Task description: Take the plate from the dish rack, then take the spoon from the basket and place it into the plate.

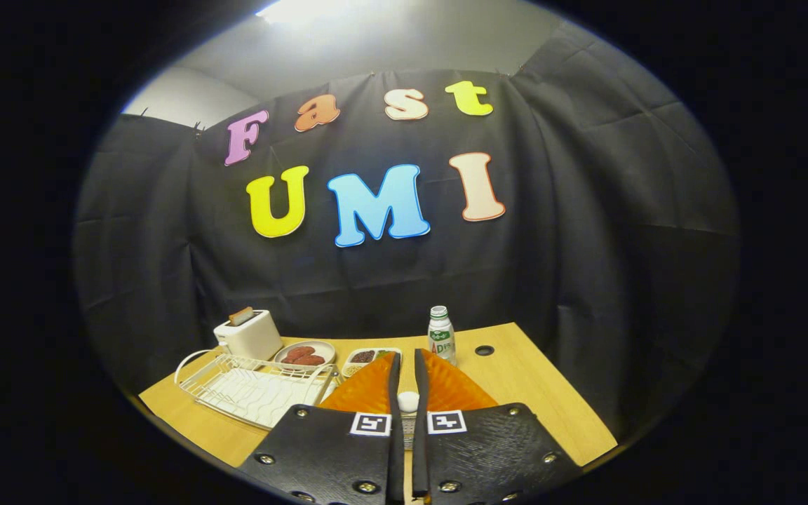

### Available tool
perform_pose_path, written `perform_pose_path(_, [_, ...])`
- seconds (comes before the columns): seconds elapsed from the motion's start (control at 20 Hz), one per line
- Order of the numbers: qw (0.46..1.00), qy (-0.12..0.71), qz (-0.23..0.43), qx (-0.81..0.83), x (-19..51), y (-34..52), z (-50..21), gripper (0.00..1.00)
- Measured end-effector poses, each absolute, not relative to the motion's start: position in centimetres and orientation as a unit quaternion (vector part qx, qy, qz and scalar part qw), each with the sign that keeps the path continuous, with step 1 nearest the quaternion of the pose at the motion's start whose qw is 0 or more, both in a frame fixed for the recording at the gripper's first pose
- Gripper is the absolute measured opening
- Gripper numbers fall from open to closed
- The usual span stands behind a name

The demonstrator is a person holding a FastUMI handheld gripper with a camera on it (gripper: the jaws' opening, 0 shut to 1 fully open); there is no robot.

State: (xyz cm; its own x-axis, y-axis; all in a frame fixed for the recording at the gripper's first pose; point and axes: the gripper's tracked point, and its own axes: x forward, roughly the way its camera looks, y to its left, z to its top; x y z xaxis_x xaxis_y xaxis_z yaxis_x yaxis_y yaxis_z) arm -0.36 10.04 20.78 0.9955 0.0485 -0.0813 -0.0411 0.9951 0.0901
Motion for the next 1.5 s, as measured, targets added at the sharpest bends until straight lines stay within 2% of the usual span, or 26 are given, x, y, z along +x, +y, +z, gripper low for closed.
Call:
perform_pose_path(0.65, [0.99, 0.11, 0.074, 0.043, -3.2, 16.9, 16.3, 0.05])
perform_pose_path(1.5, [0.958, 0.204, 0.201, -0.003, -2.7, 28.4, 9.5, 0.05])
